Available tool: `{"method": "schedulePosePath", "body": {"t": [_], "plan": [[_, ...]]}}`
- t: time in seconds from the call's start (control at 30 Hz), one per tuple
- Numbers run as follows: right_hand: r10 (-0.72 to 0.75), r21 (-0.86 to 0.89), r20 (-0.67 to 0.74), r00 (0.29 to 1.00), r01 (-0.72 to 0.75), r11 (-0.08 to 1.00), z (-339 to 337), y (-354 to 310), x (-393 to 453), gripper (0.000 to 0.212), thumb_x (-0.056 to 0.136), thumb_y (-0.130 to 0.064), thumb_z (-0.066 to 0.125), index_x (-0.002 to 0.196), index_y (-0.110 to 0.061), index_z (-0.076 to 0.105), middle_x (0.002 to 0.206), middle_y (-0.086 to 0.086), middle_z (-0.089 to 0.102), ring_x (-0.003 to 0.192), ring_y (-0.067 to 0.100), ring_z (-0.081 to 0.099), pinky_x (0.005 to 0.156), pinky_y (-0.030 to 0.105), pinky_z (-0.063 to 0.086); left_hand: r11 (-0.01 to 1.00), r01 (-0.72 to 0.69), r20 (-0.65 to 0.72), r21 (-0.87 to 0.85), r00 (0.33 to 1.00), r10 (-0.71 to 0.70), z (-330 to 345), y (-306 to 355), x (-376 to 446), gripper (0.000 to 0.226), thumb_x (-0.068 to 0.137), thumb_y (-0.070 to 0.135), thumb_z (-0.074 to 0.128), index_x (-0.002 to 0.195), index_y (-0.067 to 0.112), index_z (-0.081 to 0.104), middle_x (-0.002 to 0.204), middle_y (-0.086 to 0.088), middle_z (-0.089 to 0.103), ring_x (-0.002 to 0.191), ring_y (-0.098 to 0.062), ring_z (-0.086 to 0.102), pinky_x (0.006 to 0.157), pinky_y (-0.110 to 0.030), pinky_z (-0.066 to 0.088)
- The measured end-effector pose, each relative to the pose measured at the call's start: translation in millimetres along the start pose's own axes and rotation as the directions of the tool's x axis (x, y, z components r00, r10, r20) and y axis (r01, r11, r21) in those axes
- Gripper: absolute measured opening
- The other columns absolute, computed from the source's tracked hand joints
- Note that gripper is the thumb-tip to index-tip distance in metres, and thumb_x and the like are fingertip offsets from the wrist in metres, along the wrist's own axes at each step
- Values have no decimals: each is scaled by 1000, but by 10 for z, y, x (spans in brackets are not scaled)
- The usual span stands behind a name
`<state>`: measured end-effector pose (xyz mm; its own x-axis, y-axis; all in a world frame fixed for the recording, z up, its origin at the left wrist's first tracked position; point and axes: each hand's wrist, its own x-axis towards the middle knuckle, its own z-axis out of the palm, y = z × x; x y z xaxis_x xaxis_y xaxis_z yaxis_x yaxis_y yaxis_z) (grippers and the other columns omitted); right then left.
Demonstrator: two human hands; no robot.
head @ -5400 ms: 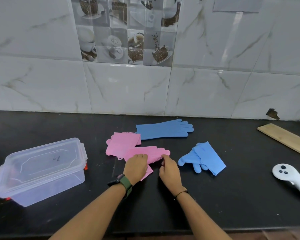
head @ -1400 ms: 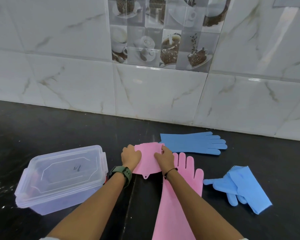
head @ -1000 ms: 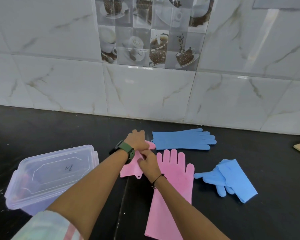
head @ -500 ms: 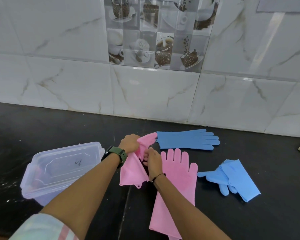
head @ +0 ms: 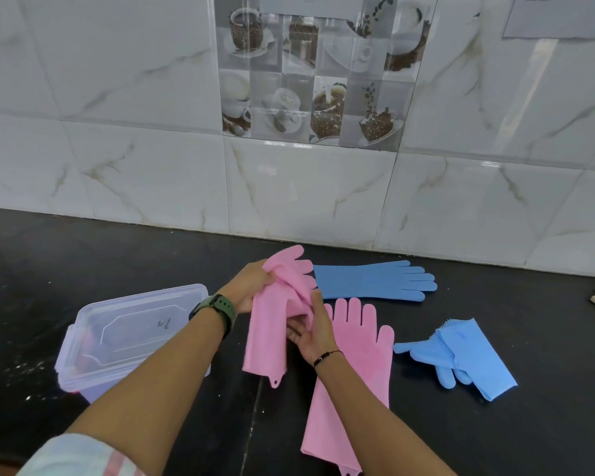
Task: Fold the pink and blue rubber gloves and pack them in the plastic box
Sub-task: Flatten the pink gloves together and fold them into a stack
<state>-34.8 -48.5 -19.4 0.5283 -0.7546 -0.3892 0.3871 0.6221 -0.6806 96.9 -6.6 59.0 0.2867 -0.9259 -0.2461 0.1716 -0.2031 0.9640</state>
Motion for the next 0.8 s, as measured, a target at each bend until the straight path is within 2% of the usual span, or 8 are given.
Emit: {"method": "schedulePosePath", "body": {"t": [0.1, 0.2, 0.3, 0.5, 0.57, 0.63, 0.73, 0.8], "plan": [[-165, 58, 6, 986, 164, 985, -118, -162, -18, 45, 90, -34, 57, 129, -13, 51, 105, 11, 66, 89, 24, 64, 78, 38, 53, 992, 11, 12, -125, 1000, -10, 69, -85, 24, 47, 96, -6, 33, 138, 10, 44, 129, -22, 55, 111, -34, 54, 101, -49, 44], [-251, 35, 91, 964, 248, 968, -236, -327, -74, 36, 91, -23, 56, 127, -18, 54, 106, 5, 68, 92, 19, 65, 74, 33, 57, 961, 28, 47, -274, 999, -15, 244, -173, 54, 52, 96, -7, 31, 141, 17, 40, 136, -20, 52, 108, -33, 56, 102, -50, 42], [-299, 53, 121, 947, 295, 954, -372, -478, -138, 38, 89, -3, 56, 123, -19, 54, 106, 8, 68, 94, 22, 65, 84, 39, 55, 937, 37, 96, -348, 995, -4, 480, -252, 84, 55, 96, -7, 31, 143, 21, 38, 136, -18, 52, 110, -34, 57, 103, -51, 41], [-393, -224, -80, 916, 368, 902, -652, -823, -298, 51, 78, 11, 52, 115, -24, 57, 104, 8, 67, 92, 28, 65, 82, 45, 56, 901, 110, 164, -420, 985, -44, 893, -379, 98, 44, 97, -1, 35, 130, 26, 45, 107, -11, 62, 92, -27, 60, 81, -45, 50], [-372, -288, -139, 918, 322, 902, -742, -897, -332, 53, 78, 12, 48, 118, -22, 55, 109, 9, 63, 97, 29, 61, 83, 44, 54, 890, 141, 175, -434, 982, -70, 1008, -441, 105, 43, 97, -2, 34, 126, 28, 45, 105, -10, 62, 91, -26, 60, 83, -45, 49], [-275, -400, -243, 930, 162, 902, -828, -915, -384, 46, 79, 12, 47, 116, -16, 54, 103, 9, 59, 89, 24, 58, 73, 37, 53, 909, 162, 147, -384, 983, -113, 1103, -542, 107, 47, 95, -8, 31, 123, 26, 45, 105, -9, 62, 91, -26, 59, 83, -42, 49], [-149, -536, -374, 916, -83, 840, -920, -839, -461, 17, 83, 10, 50, 82, -6, 54, 77, 7, 50, 66, 17, 48, 56, 26, 43, 935, 250, 39, -250, 968, -249, 1146, -760, 109, 48, 91, -15, 27, 132, 4, 43, 105, -15, 57, 98, -30, 52, 94, -43, 43], [-153, -533, -410, 899, -101, 840, -941, -800, -449, 14, 83, 10, 50, 81, -4, 53, 77, 8, 46, 70, 20, 46, 58, 27, 40, 938, 289, -3, -191, 956, -295, 1135, -848, 125, 44, 89, -15, 30, 130, -6, 43, 91, -15, 55, 87, -29, 53, 90, -41, 45]]}}
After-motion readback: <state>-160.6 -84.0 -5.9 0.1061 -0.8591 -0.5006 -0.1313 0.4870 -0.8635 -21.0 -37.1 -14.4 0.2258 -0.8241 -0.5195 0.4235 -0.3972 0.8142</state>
